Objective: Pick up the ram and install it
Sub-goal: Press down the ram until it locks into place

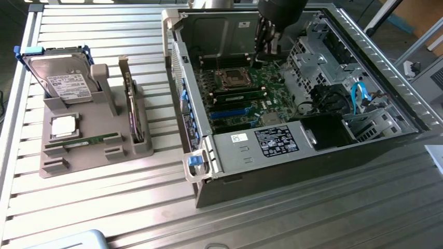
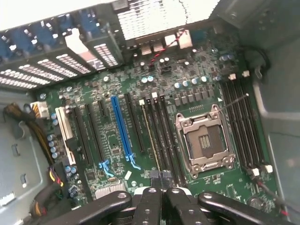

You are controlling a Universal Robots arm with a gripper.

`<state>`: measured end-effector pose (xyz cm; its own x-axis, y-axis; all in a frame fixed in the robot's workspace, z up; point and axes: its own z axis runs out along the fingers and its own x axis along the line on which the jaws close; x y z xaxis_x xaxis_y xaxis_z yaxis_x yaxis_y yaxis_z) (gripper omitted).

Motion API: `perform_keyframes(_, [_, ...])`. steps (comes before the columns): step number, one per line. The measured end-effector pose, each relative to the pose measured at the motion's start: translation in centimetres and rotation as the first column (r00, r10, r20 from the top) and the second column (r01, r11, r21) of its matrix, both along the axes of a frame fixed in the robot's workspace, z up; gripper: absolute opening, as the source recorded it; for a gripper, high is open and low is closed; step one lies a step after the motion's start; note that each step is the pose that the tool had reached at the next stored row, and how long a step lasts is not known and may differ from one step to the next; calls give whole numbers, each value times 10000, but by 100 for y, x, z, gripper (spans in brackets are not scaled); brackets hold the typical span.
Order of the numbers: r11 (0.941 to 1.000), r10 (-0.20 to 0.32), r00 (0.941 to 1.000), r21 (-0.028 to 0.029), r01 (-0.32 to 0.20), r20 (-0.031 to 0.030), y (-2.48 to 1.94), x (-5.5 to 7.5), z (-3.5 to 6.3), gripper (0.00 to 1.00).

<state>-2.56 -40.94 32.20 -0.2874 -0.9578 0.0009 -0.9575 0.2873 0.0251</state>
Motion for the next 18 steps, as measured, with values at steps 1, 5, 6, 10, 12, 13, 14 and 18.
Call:
perform_keyframes(1, [9998, -191, 9998, 0, 191, 0, 0, 0, -1, 10])
perform_keyframes(5, [9952, -975, 9952, -1, 975, -1, 0, 0, -5, 10])
perform_keyframes(6, [9934, -1149, 9934, -1, 1149, -1, 0, 0, -7, 10])
perform_keyframes(10, [9856, -1692, 9856, -1, 1692, -1, 0, 0, -11, 10])
perform_keyframes(12, [9802, -1982, 9802, -1, 1982, -1, 0, -2, -14, 10])
perform_keyframes(13, [9775, -2110, 9775, -1, 2110, -1, 0, -2, -15, 10])
perform_keyframes(14, [9731, -2306, 9731, -1, 2306, 0, 0, -3, -16, 10])
perform_keyframes(18, [9436, -3312, 9436, 0, 3312, 0, 1, -3, -19, 10])
